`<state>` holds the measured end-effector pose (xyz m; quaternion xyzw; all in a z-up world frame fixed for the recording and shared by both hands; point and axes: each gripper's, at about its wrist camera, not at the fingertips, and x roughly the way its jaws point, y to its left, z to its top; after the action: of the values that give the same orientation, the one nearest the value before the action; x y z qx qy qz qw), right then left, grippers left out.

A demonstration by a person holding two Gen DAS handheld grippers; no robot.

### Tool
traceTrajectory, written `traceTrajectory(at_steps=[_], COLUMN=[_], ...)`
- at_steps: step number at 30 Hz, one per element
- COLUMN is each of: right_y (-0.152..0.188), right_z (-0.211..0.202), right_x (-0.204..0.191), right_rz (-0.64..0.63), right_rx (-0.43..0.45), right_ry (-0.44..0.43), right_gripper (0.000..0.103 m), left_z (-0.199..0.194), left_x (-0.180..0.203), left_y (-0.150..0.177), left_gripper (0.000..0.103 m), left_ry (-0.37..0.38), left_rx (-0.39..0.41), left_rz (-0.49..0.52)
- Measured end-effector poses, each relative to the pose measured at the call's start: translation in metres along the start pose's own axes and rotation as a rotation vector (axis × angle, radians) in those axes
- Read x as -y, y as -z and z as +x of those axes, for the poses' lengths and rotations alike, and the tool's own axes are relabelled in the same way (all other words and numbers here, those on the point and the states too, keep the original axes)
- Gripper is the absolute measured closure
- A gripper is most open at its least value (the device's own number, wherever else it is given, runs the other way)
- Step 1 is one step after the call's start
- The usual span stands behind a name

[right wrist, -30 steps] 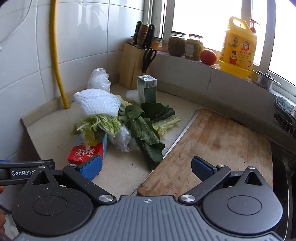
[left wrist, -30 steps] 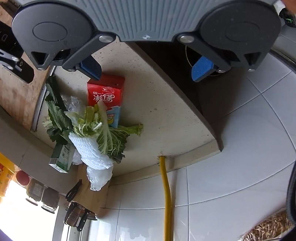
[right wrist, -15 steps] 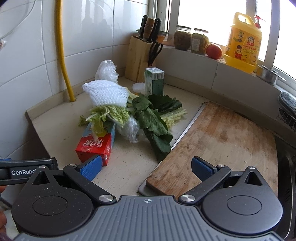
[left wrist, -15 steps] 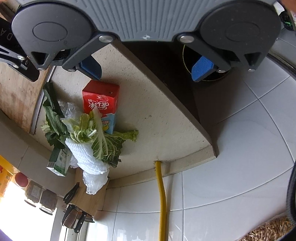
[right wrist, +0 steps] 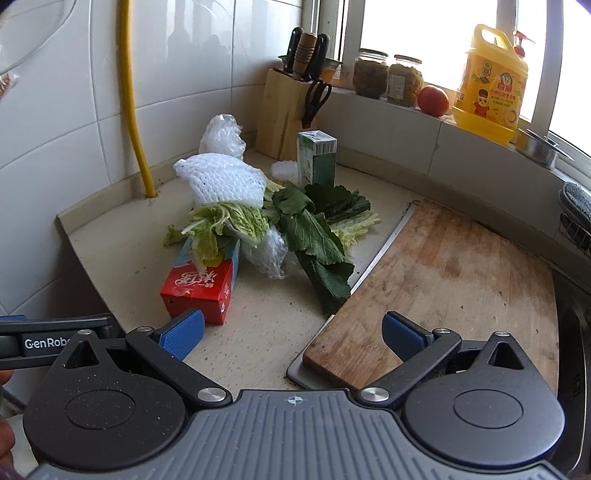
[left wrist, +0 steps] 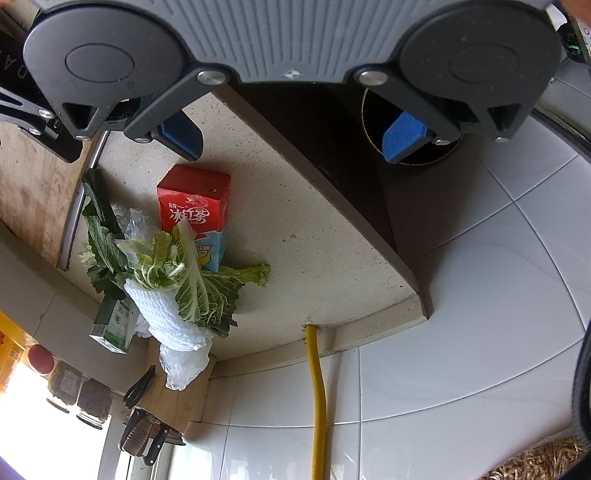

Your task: Collect trash

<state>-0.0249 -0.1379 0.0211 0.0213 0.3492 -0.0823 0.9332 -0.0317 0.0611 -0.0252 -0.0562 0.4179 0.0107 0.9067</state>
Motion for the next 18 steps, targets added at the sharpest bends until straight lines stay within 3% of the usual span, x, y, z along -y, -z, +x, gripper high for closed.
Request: traceTrajectory(at_steps=[18], right_y=[0.0026], right_z=[-0.004], right_x=[-0.0043], right_rz=[0.011], right_rx=[0.006], right_ry=[0.014], right_gripper=[0.0], left_z=[-0.0045], left_x=[-0.0043], left_y=[0.003], left_gripper=[0.0], left_ry=[0.006], left_rx=[0.005], left_rz=[0.007])
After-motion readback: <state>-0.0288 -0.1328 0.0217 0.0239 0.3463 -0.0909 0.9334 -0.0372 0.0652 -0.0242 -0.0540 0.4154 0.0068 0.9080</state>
